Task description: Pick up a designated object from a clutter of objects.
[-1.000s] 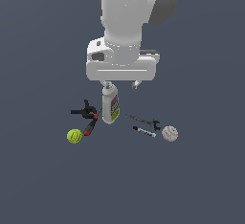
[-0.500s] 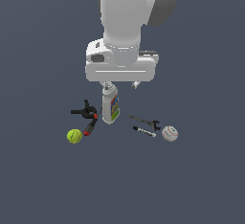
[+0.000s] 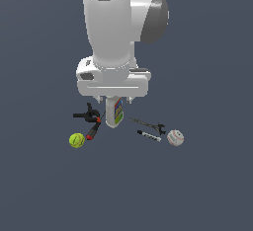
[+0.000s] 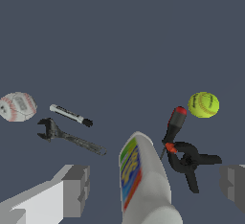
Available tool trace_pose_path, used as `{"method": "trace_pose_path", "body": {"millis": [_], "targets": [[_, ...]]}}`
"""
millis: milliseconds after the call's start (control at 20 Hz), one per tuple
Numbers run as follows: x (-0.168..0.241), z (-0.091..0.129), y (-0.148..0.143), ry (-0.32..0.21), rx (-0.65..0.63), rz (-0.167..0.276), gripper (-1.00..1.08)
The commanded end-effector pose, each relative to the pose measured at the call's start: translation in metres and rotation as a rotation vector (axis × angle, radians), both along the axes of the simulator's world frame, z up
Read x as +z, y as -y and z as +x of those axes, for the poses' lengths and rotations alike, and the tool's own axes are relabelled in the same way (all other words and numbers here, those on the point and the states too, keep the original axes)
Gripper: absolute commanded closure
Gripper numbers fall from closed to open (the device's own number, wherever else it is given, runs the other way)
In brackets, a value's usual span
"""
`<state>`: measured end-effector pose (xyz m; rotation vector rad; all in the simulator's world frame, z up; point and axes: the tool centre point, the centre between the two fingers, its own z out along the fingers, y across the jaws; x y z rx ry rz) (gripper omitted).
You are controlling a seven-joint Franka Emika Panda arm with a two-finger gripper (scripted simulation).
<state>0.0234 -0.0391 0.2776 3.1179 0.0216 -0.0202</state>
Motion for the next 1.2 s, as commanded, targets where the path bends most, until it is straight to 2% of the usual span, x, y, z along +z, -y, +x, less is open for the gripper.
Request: {"method": "trace_pose_path", "body": {"millis": [0,500,850,1150], "targets": [[-0.014,0.008,0.015,0.000,-0.022,0.006,-0.92],[-0.101,0.038,0.106,0.008,-0.142,0.026,-0.92],[-0.153,0.040,0.160,0.013,-0.210,0.026,-0.92],[-0.179,0.038,0.186,0.015,-0.241,0.023,-0.92]]}}
